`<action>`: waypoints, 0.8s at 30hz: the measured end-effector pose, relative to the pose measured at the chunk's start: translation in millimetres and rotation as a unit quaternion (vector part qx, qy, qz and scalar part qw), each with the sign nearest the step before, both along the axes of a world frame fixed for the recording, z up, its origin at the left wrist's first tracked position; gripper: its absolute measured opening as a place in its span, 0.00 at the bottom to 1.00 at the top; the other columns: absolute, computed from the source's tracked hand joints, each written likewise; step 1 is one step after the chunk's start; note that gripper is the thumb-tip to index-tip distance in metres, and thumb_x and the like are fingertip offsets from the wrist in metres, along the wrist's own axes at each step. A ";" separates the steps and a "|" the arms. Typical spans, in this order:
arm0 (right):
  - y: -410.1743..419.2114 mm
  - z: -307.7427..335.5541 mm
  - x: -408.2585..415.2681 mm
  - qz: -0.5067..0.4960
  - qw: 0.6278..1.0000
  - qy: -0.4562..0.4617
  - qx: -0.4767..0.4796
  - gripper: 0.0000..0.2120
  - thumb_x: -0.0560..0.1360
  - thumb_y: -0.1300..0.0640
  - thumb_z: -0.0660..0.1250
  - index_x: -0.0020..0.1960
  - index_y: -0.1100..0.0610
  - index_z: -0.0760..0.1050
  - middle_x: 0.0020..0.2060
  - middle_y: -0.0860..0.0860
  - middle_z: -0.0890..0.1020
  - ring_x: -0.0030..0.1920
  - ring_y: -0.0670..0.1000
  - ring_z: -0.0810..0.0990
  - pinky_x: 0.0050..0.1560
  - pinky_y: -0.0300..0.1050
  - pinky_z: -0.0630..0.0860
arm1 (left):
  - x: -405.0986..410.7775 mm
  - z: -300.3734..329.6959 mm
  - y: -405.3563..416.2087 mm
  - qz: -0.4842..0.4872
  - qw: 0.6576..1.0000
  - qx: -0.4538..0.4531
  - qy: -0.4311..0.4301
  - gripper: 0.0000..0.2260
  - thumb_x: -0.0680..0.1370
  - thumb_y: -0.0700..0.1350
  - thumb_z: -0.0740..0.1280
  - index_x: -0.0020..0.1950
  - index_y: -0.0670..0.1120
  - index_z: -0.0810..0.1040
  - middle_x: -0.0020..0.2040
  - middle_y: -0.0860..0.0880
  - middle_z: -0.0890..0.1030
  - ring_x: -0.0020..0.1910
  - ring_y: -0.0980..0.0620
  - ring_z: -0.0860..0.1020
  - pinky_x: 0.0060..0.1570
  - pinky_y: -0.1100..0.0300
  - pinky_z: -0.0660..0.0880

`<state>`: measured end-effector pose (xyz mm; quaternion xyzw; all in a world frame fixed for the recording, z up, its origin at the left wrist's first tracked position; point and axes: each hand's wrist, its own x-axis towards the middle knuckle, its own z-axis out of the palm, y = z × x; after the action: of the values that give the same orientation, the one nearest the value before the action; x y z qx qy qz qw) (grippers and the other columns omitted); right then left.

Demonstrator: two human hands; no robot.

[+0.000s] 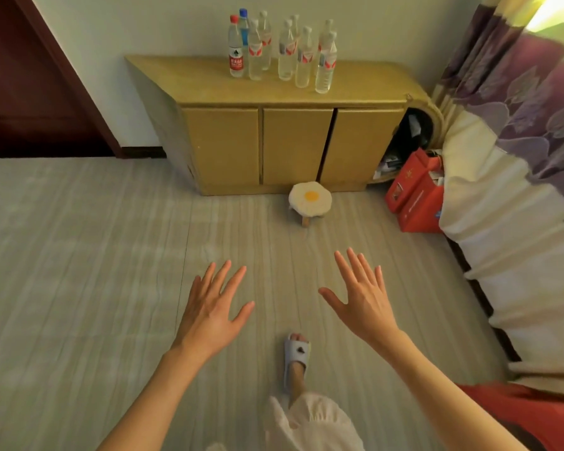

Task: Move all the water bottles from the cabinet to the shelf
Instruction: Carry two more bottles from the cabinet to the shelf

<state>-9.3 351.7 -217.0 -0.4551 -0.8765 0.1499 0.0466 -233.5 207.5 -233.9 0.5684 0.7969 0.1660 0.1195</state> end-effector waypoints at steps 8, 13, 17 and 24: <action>206.4 18.9 -85.3 0.027 0.999 0.032 0.028 0.35 0.74 0.38 0.56 0.74 0.50 0.46 0.75 0.54 0.53 0.74 0.55 0.48 0.72 0.57 0.44 | -70.3 24.9 200.4 0.035 0.999 0.030 -0.007 0.32 0.71 0.65 0.45 0.73 0.53 0.54 0.75 0.47 0.54 0.74 0.48 0.48 0.72 0.46 0.49; 304.4 23.6 -139.5 0.039 0.998 0.042 0.025 0.34 0.74 0.39 0.57 0.74 0.51 0.49 0.75 0.53 0.54 0.75 0.54 0.48 0.73 0.56 0.45 | -118.0 27.7 287.8 0.055 0.998 0.029 -0.012 0.32 0.71 0.65 0.45 0.73 0.53 0.53 0.75 0.48 0.54 0.74 0.49 0.47 0.72 0.47 0.48; 370.7 6.2 -181.3 0.043 0.999 0.016 0.000 0.34 0.75 0.39 0.55 0.74 0.49 0.46 0.75 0.52 0.51 0.75 0.53 0.46 0.73 0.55 0.42 | -162.5 10.1 351.7 0.056 0.998 -0.003 -0.032 0.34 0.70 0.67 0.43 0.73 0.54 0.52 0.75 0.48 0.52 0.74 0.49 0.46 0.71 0.49 0.47; 504.6 4.5 -271.5 -0.011 1.000 0.025 0.013 0.34 0.74 0.40 0.58 0.74 0.51 0.49 0.74 0.55 0.55 0.74 0.56 0.50 0.72 0.56 0.46 | -280.8 14.4 498.2 0.030 0.999 0.010 -0.022 0.34 0.70 0.66 0.45 0.73 0.52 0.54 0.75 0.47 0.55 0.74 0.47 0.48 0.70 0.49 0.50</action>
<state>-280.8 856.3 -212.6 -0.4604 -0.8718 0.1494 0.0755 -514.3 705.7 -219.5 0.5420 0.8089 0.1898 0.1258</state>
